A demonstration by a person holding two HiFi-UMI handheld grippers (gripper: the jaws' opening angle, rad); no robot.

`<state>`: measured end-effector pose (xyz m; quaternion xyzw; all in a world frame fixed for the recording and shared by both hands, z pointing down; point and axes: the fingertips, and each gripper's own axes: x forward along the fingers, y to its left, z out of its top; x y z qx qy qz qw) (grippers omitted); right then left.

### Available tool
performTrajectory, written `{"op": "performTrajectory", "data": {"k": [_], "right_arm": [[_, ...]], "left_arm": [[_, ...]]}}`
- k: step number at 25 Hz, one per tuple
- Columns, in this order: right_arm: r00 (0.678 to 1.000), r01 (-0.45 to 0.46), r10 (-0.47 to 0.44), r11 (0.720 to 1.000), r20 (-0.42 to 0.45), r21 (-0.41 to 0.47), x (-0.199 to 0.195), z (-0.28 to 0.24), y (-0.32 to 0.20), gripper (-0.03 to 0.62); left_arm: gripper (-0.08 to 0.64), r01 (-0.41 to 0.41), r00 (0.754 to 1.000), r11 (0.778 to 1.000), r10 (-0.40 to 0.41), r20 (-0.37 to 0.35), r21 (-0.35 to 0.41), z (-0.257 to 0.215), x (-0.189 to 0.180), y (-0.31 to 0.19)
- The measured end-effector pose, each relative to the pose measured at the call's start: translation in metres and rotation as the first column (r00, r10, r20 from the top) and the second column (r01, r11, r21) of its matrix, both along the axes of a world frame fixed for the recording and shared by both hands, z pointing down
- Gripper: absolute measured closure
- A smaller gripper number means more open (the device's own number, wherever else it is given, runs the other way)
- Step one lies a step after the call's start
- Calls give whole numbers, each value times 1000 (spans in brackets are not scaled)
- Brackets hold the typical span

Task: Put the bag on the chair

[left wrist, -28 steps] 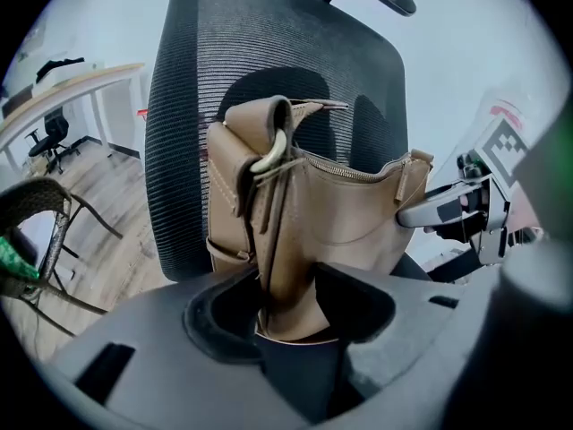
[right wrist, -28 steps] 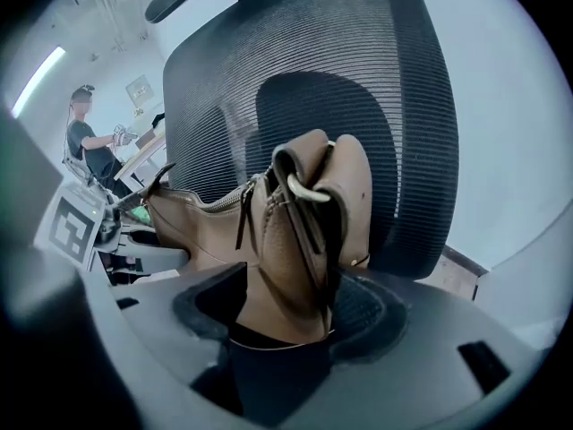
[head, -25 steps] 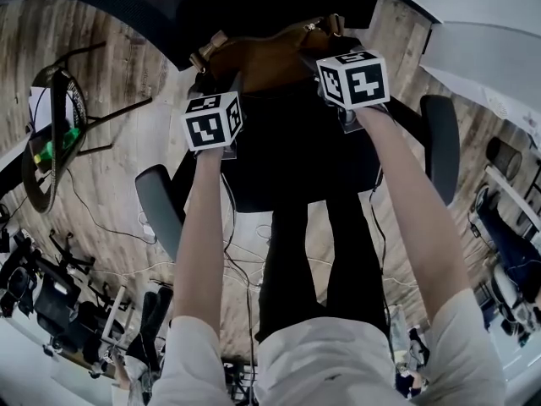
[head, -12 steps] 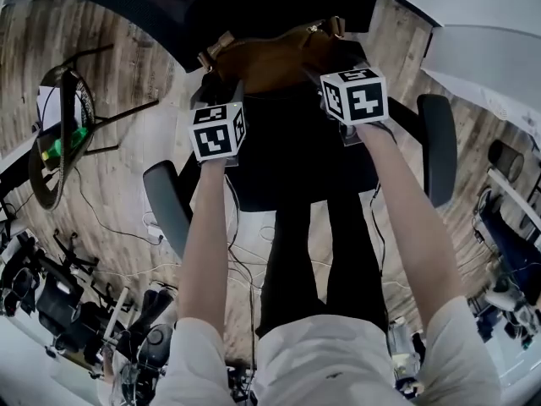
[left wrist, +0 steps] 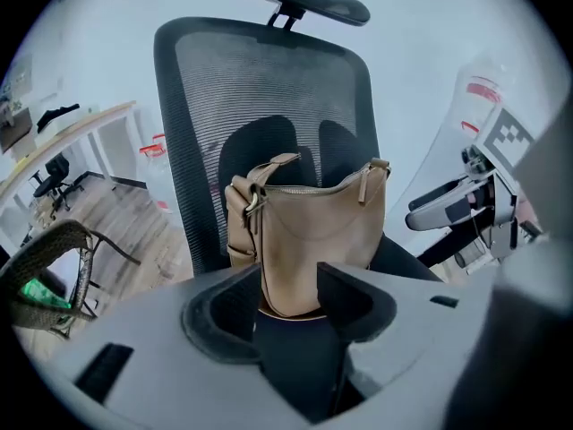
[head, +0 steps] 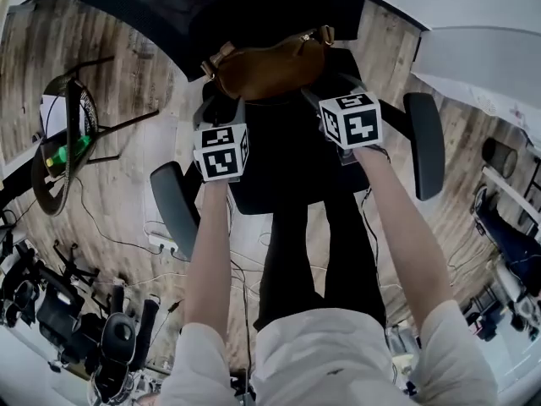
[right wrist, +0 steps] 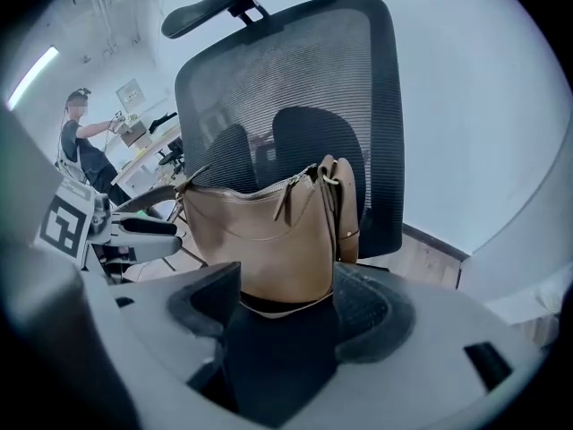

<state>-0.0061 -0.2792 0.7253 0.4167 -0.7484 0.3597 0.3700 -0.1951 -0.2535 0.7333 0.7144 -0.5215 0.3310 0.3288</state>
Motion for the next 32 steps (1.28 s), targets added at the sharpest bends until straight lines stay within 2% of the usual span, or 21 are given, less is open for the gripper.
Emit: {"op": "performTrajectory", "data": {"k": [9,13,18,22,32], "right_arm": [[995,-45,42,998,90,38,-9,-27,36,301],[994,-22,16,998,105,56,-8,-34,54,318],[982,-24,16,999,190,42,-8,-55,91,333],[979,-17,3,998,205,68,3,-73,122,341],[967,8,-38,993,253,120,43,-124,207,364]], "left_arm": [[379,18,998,999,-16,-61,38,-22,15,30],[380,44,996,998,-40,-74,46,-28,21,48],[380,61,994,996,-55,-90,61,-44,40,77],[380,48,995,997,-43,-90,62,-55,63,107],[385,79,989,993,-66,-134,91,-106,120,191]]}}
